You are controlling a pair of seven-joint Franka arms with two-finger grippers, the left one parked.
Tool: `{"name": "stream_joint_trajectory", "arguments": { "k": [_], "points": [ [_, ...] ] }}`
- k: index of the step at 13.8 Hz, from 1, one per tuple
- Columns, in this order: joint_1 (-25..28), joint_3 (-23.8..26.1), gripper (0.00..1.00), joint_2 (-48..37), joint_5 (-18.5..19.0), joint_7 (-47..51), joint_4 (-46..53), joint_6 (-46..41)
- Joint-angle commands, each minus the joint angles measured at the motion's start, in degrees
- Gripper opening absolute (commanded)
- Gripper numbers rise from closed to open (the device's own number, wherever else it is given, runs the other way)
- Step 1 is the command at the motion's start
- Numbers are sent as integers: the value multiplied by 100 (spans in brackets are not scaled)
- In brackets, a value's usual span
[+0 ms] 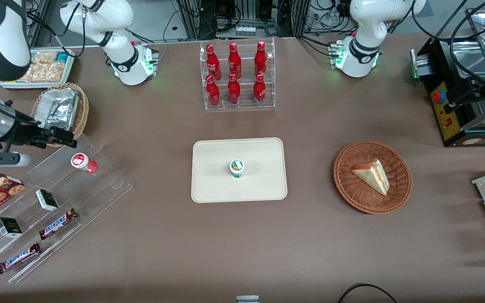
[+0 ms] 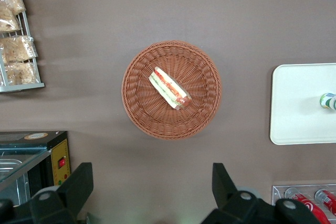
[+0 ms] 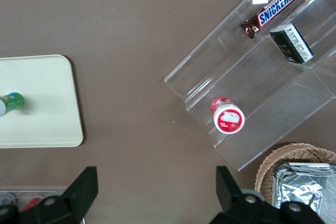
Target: Place green gum on tray
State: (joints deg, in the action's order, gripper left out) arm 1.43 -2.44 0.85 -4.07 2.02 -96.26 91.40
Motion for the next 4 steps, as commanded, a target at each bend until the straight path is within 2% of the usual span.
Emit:
{"name": "stream_joint_trajectory", "arguments": {
  "k": [1,4],
  "points": [
    [-134,86,100,-339,187,-70,-165,-253],
    [-169,86,100,-419,223,-61,-156,-596]
  ]
}}
